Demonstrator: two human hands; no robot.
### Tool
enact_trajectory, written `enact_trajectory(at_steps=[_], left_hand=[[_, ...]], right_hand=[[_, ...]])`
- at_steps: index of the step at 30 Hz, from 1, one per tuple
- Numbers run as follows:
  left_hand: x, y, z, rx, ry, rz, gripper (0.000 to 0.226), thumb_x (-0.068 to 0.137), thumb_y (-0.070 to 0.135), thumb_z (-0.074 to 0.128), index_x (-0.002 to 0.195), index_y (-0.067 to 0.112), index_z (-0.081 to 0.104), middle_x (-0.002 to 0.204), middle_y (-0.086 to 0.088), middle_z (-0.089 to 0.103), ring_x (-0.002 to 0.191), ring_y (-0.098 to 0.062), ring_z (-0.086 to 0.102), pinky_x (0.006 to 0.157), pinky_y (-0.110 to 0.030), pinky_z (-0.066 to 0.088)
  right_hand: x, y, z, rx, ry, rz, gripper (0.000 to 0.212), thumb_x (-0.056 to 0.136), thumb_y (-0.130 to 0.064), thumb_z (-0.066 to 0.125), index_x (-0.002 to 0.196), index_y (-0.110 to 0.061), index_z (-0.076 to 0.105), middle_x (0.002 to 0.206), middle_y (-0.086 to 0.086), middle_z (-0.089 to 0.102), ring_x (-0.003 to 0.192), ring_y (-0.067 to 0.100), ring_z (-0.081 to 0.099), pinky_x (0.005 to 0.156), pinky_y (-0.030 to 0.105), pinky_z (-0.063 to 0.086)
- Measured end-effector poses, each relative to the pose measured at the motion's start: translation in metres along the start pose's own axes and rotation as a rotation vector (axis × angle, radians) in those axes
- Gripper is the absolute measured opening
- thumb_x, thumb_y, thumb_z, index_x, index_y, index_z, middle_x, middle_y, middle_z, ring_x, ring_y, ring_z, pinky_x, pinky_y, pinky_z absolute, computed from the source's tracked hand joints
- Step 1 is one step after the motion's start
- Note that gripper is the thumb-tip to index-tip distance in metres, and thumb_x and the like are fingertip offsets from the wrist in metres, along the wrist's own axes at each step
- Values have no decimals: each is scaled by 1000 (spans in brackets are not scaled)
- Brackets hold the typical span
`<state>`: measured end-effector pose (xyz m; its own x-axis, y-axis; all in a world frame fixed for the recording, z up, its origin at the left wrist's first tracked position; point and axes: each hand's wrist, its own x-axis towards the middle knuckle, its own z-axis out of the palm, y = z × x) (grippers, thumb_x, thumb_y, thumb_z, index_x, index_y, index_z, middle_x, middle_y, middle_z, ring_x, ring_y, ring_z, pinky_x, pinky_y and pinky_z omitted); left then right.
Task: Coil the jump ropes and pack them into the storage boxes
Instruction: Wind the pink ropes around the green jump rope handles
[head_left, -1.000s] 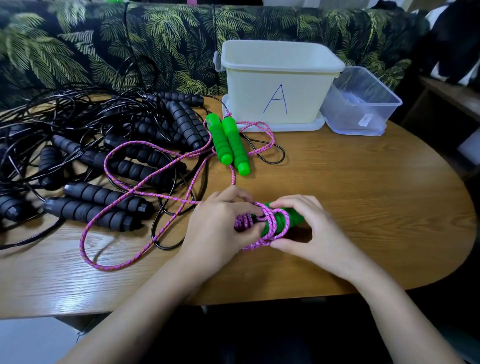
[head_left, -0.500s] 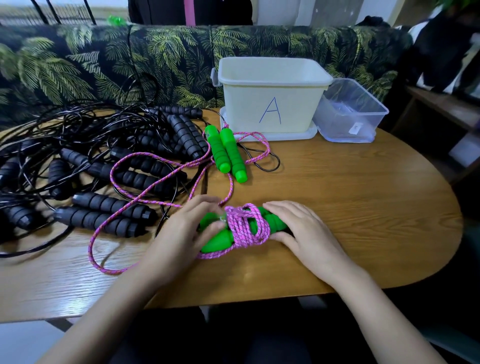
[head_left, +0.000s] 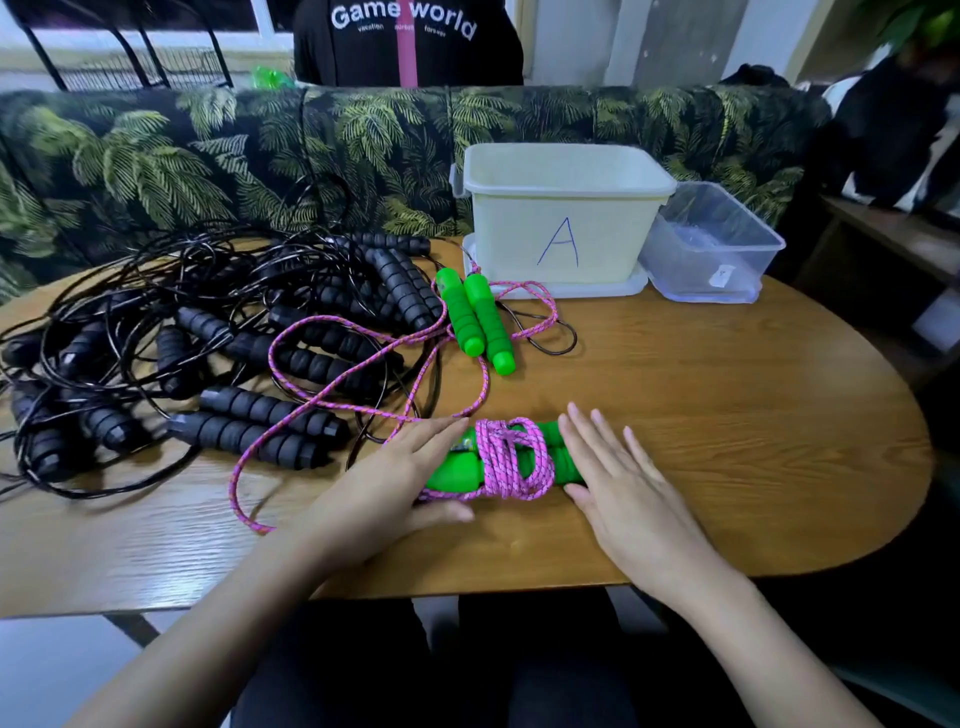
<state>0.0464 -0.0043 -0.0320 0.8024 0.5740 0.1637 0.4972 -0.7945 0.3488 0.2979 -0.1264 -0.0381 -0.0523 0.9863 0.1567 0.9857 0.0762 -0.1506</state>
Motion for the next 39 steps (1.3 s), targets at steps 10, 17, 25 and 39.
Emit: enact_trajectory(at_steps=[10,17,25,39], left_hand=[[53,68,-4,-798,267,-298,53,97,62,39,125,22,60,120,2,68,109,-4,59,100,-25,45],[110,75,7,-457,268,-252,86,94,70,7,128,15,63,130,6,56,128,-14,45,105,-8,22],[131,24,45,258,93,-360,78,99,64,10,124,17,68,137,-19,56,132,-40,46,111,-57,16],[137,10,17,100,431,-354,45,96,46,49,124,15,64,132,-11,59,119,-35,55,104,-48,42]], right_hand=[[33,-42,-13,1374,249,383,88,78,-59,62,143,-49,3,158,-14,23,135,1,40,116,30,32],[68,48,-41,723,472,699,93,81,-55,70,154,-44,13,132,7,54,112,26,56,87,40,49],[68,173,-51,-193,99,870,82,91,-64,51,156,-37,8,150,13,31,124,34,43,92,39,45],[97,121,-37,-116,406,491,57,91,-42,62,142,-21,51,147,7,49,132,35,41,102,51,41]])
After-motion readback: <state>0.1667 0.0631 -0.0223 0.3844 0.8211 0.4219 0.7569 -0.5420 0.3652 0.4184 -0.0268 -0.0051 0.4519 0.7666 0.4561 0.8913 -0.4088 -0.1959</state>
